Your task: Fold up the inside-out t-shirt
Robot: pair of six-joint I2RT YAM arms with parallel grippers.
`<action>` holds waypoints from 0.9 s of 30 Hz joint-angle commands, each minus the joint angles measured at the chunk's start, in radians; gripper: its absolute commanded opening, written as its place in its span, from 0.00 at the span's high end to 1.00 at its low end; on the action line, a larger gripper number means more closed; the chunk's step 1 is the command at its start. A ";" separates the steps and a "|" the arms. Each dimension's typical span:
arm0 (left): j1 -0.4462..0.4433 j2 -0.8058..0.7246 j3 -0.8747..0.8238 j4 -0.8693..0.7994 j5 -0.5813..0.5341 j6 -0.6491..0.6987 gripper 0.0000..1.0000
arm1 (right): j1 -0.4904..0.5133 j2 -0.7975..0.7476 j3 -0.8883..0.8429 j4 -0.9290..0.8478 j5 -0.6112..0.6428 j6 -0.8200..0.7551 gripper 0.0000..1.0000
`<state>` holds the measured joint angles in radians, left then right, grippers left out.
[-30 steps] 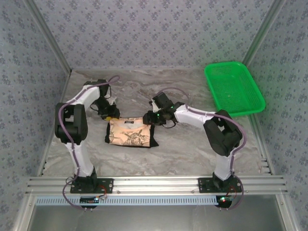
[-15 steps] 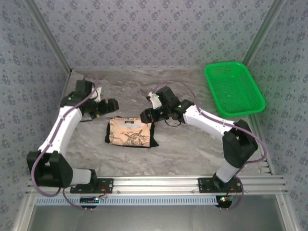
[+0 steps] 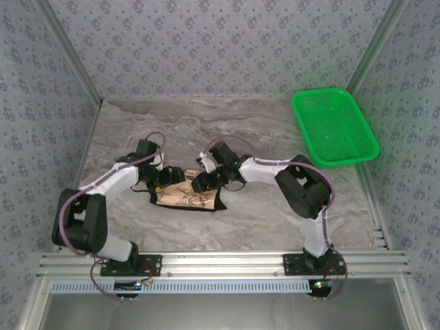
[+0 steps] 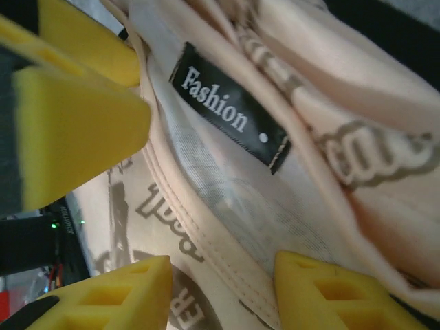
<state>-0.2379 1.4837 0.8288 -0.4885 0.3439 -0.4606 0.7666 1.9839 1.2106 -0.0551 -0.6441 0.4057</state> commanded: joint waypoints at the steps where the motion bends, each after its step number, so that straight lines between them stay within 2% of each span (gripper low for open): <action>1: 0.000 0.066 -0.031 0.048 -0.067 0.043 0.11 | -0.020 0.016 -0.076 0.011 0.036 -0.007 0.55; 4: 0.002 0.059 -0.027 0.030 -0.071 0.053 0.10 | -0.031 -0.012 -0.126 0.020 0.041 -0.015 0.55; 6: 0.002 0.033 -0.001 -0.010 -0.069 0.066 0.10 | -0.026 -0.045 -0.124 -0.009 0.036 -0.049 0.49; 10: 0.004 -0.073 0.128 -0.161 -0.056 0.113 0.08 | -0.027 -0.130 -0.069 -0.103 0.001 -0.128 0.45; 15: 0.049 -0.182 0.344 -0.340 -0.078 0.128 0.04 | -0.033 -0.261 -0.069 -0.154 0.084 -0.309 0.39; 19: 0.102 -0.242 0.433 -0.390 -0.110 0.123 0.02 | -0.038 -0.238 -0.090 -0.151 0.165 -0.479 0.38; 24: 0.136 -0.307 0.404 -0.349 -0.163 0.138 0.00 | -0.029 -0.192 -0.116 -0.048 0.316 -0.529 0.29; 27: 0.158 -0.317 0.373 -0.336 -0.153 0.135 0.00 | -0.027 -0.158 -0.128 0.023 0.328 -0.538 0.27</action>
<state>-0.0975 1.1709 1.2308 -0.7940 0.2115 -0.3443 0.7338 1.7916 1.0977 -0.0963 -0.3847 -0.0723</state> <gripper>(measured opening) 0.995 0.730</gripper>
